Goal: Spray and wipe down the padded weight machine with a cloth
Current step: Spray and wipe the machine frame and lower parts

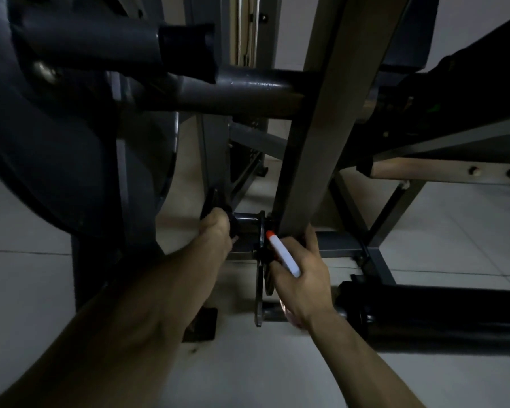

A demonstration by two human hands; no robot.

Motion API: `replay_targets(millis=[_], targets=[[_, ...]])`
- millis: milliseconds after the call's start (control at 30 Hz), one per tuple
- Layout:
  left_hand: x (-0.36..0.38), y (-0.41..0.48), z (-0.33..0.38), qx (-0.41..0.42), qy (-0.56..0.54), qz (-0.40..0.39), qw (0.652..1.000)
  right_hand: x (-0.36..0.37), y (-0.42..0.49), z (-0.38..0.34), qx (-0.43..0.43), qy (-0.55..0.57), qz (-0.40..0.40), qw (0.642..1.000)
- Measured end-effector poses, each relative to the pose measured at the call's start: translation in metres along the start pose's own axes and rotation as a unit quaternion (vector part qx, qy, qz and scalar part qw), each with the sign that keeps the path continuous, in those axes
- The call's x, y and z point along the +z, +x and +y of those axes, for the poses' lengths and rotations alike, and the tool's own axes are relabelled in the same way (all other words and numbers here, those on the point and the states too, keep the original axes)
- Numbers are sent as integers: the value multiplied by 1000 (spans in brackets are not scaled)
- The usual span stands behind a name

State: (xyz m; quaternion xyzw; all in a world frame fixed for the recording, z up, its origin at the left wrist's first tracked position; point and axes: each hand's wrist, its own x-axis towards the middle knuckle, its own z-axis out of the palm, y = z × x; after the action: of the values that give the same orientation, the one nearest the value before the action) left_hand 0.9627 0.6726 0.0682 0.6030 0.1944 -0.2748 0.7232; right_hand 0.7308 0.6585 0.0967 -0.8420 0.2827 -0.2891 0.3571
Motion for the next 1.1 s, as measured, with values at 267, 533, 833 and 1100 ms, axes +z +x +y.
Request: replay_targets(millis=[267,533,833,1100], targets=[[-8,-28,-3,205,208,19,956,3,-4,-11,19,23,30,999],[-9,-50,-17,392,454,33,799,-1,-4,-13,25,28,21,999],[3,-53,-12,351,473,63,805,-5,-2,-12,27,23,18,999],[-24,-83,-75,218,191,97,952,-4,-5,-10,18,42,3,999]])
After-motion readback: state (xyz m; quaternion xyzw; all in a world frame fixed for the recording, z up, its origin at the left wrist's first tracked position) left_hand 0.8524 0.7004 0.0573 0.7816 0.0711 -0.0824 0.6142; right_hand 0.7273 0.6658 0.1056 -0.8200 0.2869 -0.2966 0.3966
